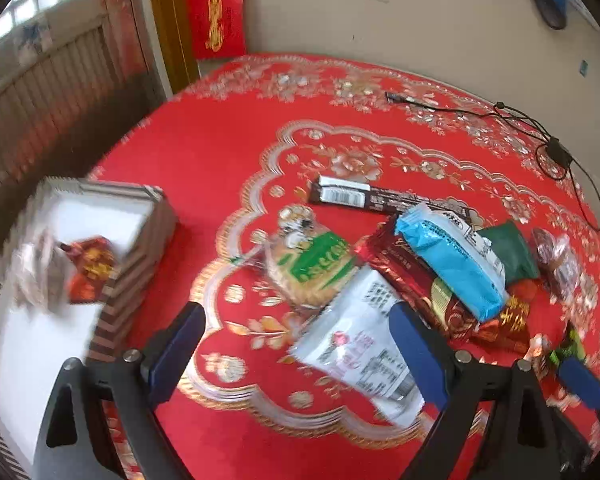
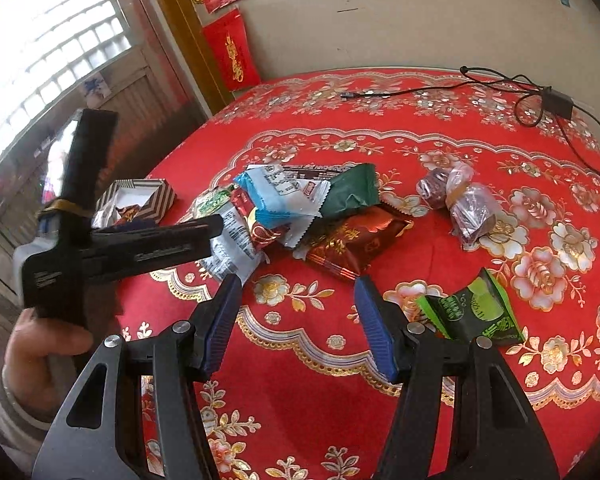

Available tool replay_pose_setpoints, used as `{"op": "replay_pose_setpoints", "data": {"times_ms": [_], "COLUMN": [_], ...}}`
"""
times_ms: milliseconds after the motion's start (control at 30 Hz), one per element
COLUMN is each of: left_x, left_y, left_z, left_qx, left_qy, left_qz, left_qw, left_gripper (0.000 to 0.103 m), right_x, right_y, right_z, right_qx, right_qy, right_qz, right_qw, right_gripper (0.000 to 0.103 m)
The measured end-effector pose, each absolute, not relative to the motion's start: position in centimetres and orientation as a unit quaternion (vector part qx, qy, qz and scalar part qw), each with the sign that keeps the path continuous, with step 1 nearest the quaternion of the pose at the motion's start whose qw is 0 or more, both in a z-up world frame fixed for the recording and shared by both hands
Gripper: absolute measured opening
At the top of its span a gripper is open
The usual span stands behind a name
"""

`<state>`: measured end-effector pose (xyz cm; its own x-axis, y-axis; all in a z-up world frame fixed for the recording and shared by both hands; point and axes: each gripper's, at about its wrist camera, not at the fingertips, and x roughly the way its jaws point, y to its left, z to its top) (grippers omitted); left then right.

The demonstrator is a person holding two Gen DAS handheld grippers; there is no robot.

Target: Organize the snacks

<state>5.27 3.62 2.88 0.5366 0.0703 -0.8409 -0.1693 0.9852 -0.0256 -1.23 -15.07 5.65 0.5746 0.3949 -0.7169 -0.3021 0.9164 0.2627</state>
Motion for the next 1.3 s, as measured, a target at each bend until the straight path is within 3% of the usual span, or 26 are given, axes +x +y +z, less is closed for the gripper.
{"op": "replay_pose_setpoints", "data": {"times_ms": [233,1133,1300], "left_x": [4.9,4.3,2.8], "left_y": [3.8,4.3,6.0], "left_z": [2.4,0.8,1.8], "left_qx": [-0.042,-0.069,-0.079], "left_qy": [0.471,0.512,0.499], "left_qz": [0.057,0.044,0.046], "left_qw": [0.879,0.855,0.862], "left_gripper": [0.103,0.103,0.103], "right_x": [-0.8,-0.1,0.5], "right_y": [-15.8,-15.4,-13.2], "right_z": [5.5,6.5,7.4], "right_qx": [0.063,0.058,0.002], "right_qy": [0.421,0.415,0.403], "right_qz": [0.196,0.203,0.221], "right_qw": [0.884,0.885,0.888], "right_gripper": [0.059,0.059,0.059]}}
